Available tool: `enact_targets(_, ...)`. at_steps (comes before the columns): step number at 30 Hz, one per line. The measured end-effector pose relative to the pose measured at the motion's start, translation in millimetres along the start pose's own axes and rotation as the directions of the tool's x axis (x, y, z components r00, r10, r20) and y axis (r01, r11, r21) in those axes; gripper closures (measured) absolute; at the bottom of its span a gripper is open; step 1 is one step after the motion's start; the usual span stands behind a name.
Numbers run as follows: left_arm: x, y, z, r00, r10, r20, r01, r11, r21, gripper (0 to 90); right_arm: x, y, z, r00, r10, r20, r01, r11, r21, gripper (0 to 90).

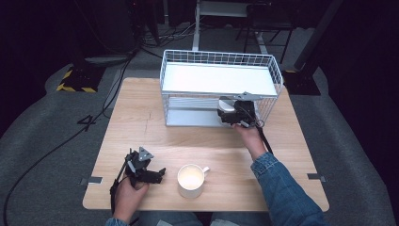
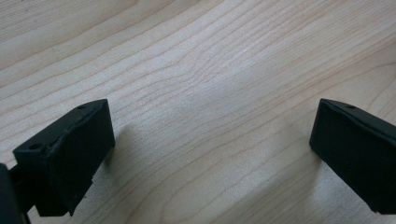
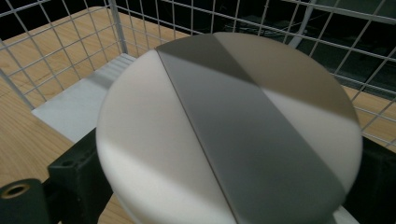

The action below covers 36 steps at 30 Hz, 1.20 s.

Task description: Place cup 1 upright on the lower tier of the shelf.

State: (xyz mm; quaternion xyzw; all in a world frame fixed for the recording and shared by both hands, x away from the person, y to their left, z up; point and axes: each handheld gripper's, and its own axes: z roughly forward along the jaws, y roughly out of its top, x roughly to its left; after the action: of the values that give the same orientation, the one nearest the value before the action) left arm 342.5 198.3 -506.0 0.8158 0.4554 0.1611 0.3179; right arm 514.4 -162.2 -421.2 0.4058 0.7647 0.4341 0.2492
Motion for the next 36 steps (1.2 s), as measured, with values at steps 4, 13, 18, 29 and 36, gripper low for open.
enact_targets(4, -0.1, -0.1, 0.2, 1.0, 0.0, -0.001, 0.0, 1.0, -0.002, 0.4, 0.2, -1.8, 5.2, 0.9999, -0.002, 0.013, 0.002, 1.0, -0.01, 7.1)
enact_targets(13, -0.2, -0.1, 0.2, 1.0, -0.003, 0.001, 0.003, 1.0, -0.002, 0.4, 1.2, -5.2, 14.7, 0.9995, 0.01, 0.029, -0.009, 1.0, -0.025, 7.1)
enact_targets(18, -0.1, 0.0, 0.0, 1.0, -0.001, 0.0, 0.001, 1.0, -0.001, 0.4, 0.3, -6.3, 17.7, 0.9993, 0.016, 0.034, -0.014, 0.999, -0.038, 7.1)
enact_targets(29, 0.0, 0.0, 0.0, 1.0, 0.0, 0.0, 0.0, 1.0, 0.0, 0.4, 4.7, -12.8, 19.9, 0.9989, 0.012, 0.045, -0.01, 0.999, -0.041, 7.1)
enact_targets(36, 0.0, 0.0, 0.0, 1.0, -0.001, 0.0, 0.001, 1.0, 0.0, 0.4, 2.2, -15.0, 21.6, 0.9992, 0.016, 0.038, -0.014, 0.998, -0.058, 6.9)
